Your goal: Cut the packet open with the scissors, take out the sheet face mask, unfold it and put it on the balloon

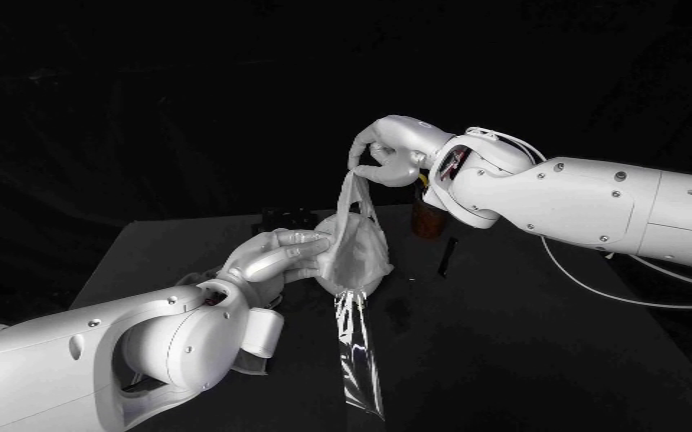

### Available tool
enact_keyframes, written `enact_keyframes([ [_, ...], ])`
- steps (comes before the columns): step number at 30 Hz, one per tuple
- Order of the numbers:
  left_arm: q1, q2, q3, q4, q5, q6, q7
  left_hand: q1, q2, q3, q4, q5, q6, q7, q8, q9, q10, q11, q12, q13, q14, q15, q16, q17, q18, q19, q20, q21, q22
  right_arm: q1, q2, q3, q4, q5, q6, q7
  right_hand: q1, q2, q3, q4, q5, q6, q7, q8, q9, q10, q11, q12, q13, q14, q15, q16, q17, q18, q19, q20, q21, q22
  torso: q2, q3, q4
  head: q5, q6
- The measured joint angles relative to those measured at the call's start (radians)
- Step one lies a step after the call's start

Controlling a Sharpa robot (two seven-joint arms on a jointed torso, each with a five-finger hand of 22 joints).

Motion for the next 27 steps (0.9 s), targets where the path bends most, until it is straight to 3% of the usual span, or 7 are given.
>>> enact_keyframes([
  [9, 0.000, -0.026, 0.000, 0.002, -0.001, 0.017, 0.012, -0.001, -0.001, 0.000, 0.000, 0.000, 0.002, -0.002, 0.000, 0.000, 0.000, 0.000, 0.000, 0.000, -0.001, 0.001, 0.000, 0.000, -0.001, 0.000, 0.000, 0.000, 0.000, 0.000, 0.032, 0.000, -0.025, -0.026, 0.026, 0.001, 0.000, 0.000, 0.000, 0.000, 0.003, 0.001, 0.002, -0.002, 0.000, 0.002, -0.002, -0.001, -0.001, 0.000, 0.000, 0.001, 0.001, 0.000, 0.000, 0.000, 0.000, -0.001, 0.000, 0.0011, -0.0006, 0.003, -0.001],
  [17, 0.000, -0.030, -0.001, -0.018, -0.001, -0.008, 0.014, -0.003, -0.003, 0.000, 0.000, 0.000, 0.002, -0.002, 0.000, 0.000, 0.000, 0.000, 0.000, 0.000, -0.001, 0.002, 0.000, 0.000, -0.007, 0.000, 0.000, 0.000, 0.000, -0.007, 0.089, 0.000, -0.080, -0.052, 0.036, 0.002, 0.000, 0.000, 0.000, 0.000, 0.003, 0.000, 0.003, 0.000, 0.000, 0.002, -0.002, -0.002, 0.000, 0.000, 0.000, 0.001, 0.001, 0.000, 0.000, 0.000, -0.006, -0.001, 0.000, 0.0013, -0.0012, 0.003, -0.008],
  [23, 0.000, -0.034, -0.017, -0.030, -0.001, -0.031, 0.011, -0.003, -0.003, 0.000, 0.000, 0.000, 0.002, -0.002, -0.001, 0.000, 0.000, 0.000, 0.000, 0.000, -0.001, 0.002, 0.000, 0.000, -0.008, 0.000, 0.000, 0.000, 0.001, -0.020, 0.137, -0.001, -0.131, -0.071, 0.037, 0.002, 0.000, 0.000, 0.000, 0.000, 0.003, 0.000, 0.004, 0.000, 0.000, 0.002, -0.002, 0.002, 0.000, 0.000, 0.000, 0.001, 0.001, 0.000, 0.000, 0.000, -0.006, 0.000, 0.001, 0.0015, -0.0012, 0.007, -0.015],
  [27, 0.000, -0.037, -0.037, -0.036, -0.001, -0.041, 0.006, -0.002, -0.002, 0.000, 0.000, 0.000, 0.002, -0.002, -0.001, 0.000, 0.000, 0.000, 0.000, 0.000, -0.002, 0.002, 0.000, 0.000, -0.008, 0.000, 0.000, 0.000, 0.001, -0.030, 0.166, -0.001, -0.157, -0.080, 0.038, 0.003, 0.000, 0.000, 0.000, 0.000, 0.003, -0.002, 0.005, 0.000, 0.000, 0.002, -0.002, 0.002, 0.000, 0.000, 0.000, 0.000, 0.000, 0.000, 0.000, 0.000, -0.006, 0.000, 0.001, 0.0012, -0.0012, 0.009, -0.019],
])
